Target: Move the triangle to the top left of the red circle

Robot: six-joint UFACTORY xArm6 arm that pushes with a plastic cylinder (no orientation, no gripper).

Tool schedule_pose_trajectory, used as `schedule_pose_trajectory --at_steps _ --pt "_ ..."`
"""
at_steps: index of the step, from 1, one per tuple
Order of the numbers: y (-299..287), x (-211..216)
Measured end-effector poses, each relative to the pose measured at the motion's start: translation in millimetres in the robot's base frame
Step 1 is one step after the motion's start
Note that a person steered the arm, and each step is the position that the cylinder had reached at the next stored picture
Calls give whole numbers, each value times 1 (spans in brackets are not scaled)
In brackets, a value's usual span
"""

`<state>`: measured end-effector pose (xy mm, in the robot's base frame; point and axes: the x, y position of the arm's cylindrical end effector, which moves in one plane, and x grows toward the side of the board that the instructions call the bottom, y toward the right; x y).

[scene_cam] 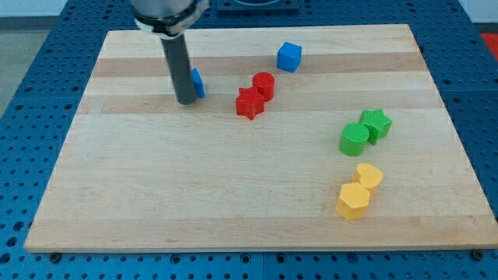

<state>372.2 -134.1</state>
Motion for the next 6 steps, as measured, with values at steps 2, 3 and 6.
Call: schedule_pose_trajectory --at_steps 2,3,6 --pt "-11 -19" --pt "6 -19" --pt "50 -20"
